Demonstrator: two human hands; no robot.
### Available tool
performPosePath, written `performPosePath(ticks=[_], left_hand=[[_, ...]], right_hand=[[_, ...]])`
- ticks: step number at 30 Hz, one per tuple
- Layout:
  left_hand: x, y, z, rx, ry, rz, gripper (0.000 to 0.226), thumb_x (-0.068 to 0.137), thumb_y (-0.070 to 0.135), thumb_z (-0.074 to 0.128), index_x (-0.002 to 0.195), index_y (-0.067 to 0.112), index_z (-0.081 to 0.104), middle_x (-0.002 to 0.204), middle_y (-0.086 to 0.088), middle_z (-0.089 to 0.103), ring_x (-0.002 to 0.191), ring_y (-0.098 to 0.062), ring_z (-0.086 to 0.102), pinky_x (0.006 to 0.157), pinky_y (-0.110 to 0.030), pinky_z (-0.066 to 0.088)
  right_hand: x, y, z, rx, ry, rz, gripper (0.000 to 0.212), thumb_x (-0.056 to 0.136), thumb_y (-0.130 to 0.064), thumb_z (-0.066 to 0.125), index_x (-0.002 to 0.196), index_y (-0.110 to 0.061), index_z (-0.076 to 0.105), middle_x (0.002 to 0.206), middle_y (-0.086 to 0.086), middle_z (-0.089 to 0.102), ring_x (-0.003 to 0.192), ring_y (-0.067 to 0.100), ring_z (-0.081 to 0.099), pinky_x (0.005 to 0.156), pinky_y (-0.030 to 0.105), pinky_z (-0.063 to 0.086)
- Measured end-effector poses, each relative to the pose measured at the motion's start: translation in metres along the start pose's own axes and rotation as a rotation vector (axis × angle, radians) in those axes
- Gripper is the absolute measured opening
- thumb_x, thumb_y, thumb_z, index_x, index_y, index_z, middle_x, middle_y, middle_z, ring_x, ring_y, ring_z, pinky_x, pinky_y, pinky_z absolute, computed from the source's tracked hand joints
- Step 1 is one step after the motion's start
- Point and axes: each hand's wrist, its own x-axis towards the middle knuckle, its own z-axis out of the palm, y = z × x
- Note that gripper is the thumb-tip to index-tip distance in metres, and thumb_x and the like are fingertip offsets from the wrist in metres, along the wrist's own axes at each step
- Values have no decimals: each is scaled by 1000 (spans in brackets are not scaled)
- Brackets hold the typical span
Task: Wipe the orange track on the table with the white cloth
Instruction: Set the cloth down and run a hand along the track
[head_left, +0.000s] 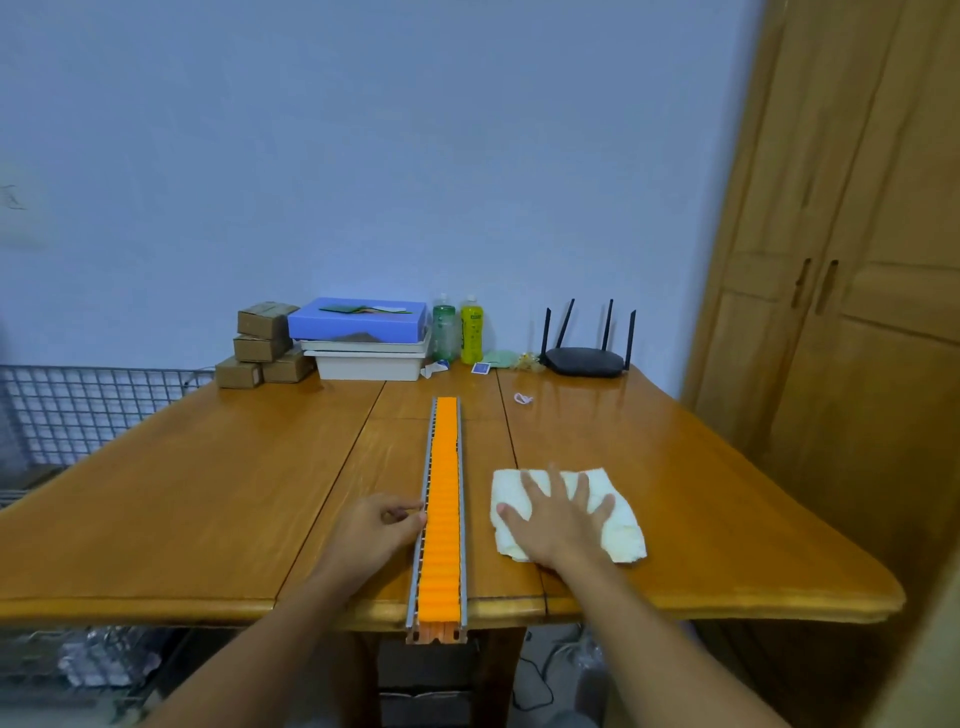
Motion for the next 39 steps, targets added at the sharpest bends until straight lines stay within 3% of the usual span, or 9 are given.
performPosePath(ticks=[3, 6, 15, 18, 20, 25, 27, 32, 39], left_hand=[[-3, 5, -1, -11, -3, 15, 23, 93, 45, 68, 115, 42, 70, 109, 21, 65, 99, -3, 60, 79, -25, 47], [-8, 12, -1, -15, -9, 33, 16, 95, 42, 66, 110, 47, 64, 108, 23, 62, 97, -1, 58, 75, -20, 41], [-13, 12, -6, -31, -51, 5, 31, 97, 45, 62, 126, 37, 69, 119, 17, 64, 104, 0, 56, 81, -21, 42], [-8, 16, -5, 15, -69, 8, 19, 101, 40, 56, 110, 35, 72, 106, 13, 66, 98, -4, 60, 79, -22, 45], [1, 20, -4, 32, -69, 0, 21, 104, 37, 53, 95, 28, 70, 91, 8, 68, 86, -6, 64, 72, -22, 47], [37, 26, 5, 60, -35, -1, 20, 104, 29, 55, 91, 24, 69, 81, 4, 68, 77, -11, 65, 67, -30, 52], [53, 26, 9, 89, -14, -7, 17, 104, 26, 54, 96, 24, 68, 83, 5, 68, 77, -10, 64, 67, -28, 51], [93, 15, 12, 96, 41, -66, 15, 105, 23, 51, 102, 24, 66, 87, 5, 68, 79, -11, 64, 65, -24, 49], [156, -8, 18, 152, 47, -58, 13, 102, 21, 56, 107, 26, 66, 100, 9, 65, 88, -4, 60, 69, -18, 45]], right_hand=[[3, 3, 12, -7, -116, 20, 79, 89, -83, 10, 159, -47, 2, 170, -6, -10, 151, 44, -16, 108, 75, -17], [4, 4, 4, -31, -172, 21, 80, 88, -84, 9, 159, -47, -1, 169, -8, -13, 151, 43, -17, 107, 75, -17], [1, 2, 3, -55, -179, 30, 79, 89, -83, 9, 159, -46, -1, 170, -7, -10, 153, 41, -13, 112, 72, -13], [5, 0, 0, -70, -185, 27, 79, 90, -82, 14, 159, -44, 7, 170, -4, -1, 154, 41, -3, 116, 68, -6], [9, -3, -4, -84, -117, 3, 78, 92, -79, 21, 158, -39, 23, 168, 1, 18, 151, 38, 15, 119, 62, 5], [30, -17, -12, 29, 199, -77, 56, 99, -61, 37, 127, -18, 59, 129, 4, 62, 120, 24, 53, 103, 40, 38], [42, -23, -17, 80, 243, -113, 47, 101, -54, 39, 121, -16, 59, 120, 1, 64, 111, 21, 55, 95, 37, 40], [77, -38, -26, 175, 228, -205, 41, 105, -42, 42, 135, -15, 51, 123, 3, 63, 112, 21, 57, 91, 37, 46], [134, -43, -13, 223, 145, -241, 38, 103, -40, 47, 133, -16, 52, 118, 2, 65, 102, 20, 60, 86, 39, 54]])
